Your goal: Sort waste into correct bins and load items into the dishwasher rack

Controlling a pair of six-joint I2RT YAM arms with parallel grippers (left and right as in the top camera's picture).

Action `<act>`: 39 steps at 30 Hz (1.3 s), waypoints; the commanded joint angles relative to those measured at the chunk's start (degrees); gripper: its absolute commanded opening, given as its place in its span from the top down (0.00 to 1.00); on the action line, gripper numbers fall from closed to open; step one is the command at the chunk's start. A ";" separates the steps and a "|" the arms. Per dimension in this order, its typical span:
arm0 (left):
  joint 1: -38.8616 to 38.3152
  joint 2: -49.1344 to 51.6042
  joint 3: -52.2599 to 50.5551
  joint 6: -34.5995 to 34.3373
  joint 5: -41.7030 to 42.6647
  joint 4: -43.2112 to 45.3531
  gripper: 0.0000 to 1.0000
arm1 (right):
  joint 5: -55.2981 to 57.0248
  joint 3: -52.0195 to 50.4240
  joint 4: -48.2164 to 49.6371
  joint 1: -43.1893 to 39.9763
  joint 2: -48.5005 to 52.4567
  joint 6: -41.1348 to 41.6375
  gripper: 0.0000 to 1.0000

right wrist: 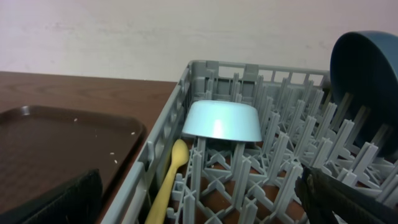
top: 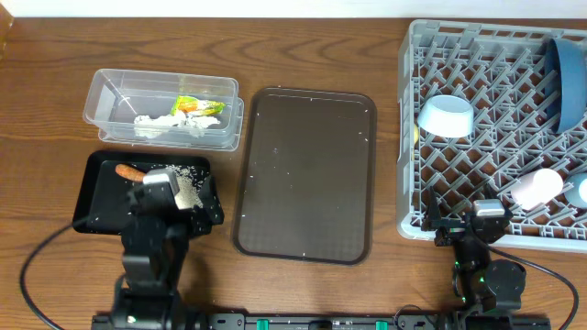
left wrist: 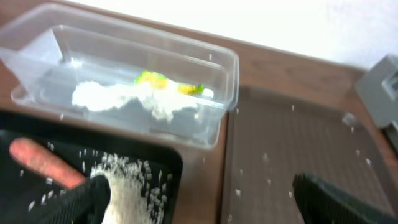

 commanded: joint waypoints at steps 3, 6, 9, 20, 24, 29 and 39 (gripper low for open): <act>1.55 -9.03 -11.96 2.80 1.01 11.85 0.04 | -0.07 -0.07 -0.22 0.72 -0.39 -0.81 0.01; 1.90 -13.35 -16.70 6.01 1.01 17.77 0.04 | -0.07 -0.07 -0.22 0.72 -0.39 -0.81 0.01; 1.97 -16.72 -19.37 9.57 0.94 19.89 0.04 | -0.07 -0.07 -0.22 0.72 -0.39 -0.81 0.01; 3.67 -22.67 -21.18 11.47 0.50 11.72 0.04 | -0.07 -0.07 -0.22 0.72 -0.39 -0.81 0.01; 3.67 -22.67 -21.18 11.47 0.50 11.76 0.04 | -0.07 -0.07 -0.22 0.72 -0.39 -0.81 0.01; 3.67 -22.64 -21.16 11.47 0.50 11.76 0.04 | -0.07 -0.07 -0.22 0.72 -0.39 -0.81 0.01; 3.67 -22.53 -21.16 11.47 0.50 11.76 0.04 | -0.07 -0.07 -0.22 0.72 -0.39 -0.81 0.01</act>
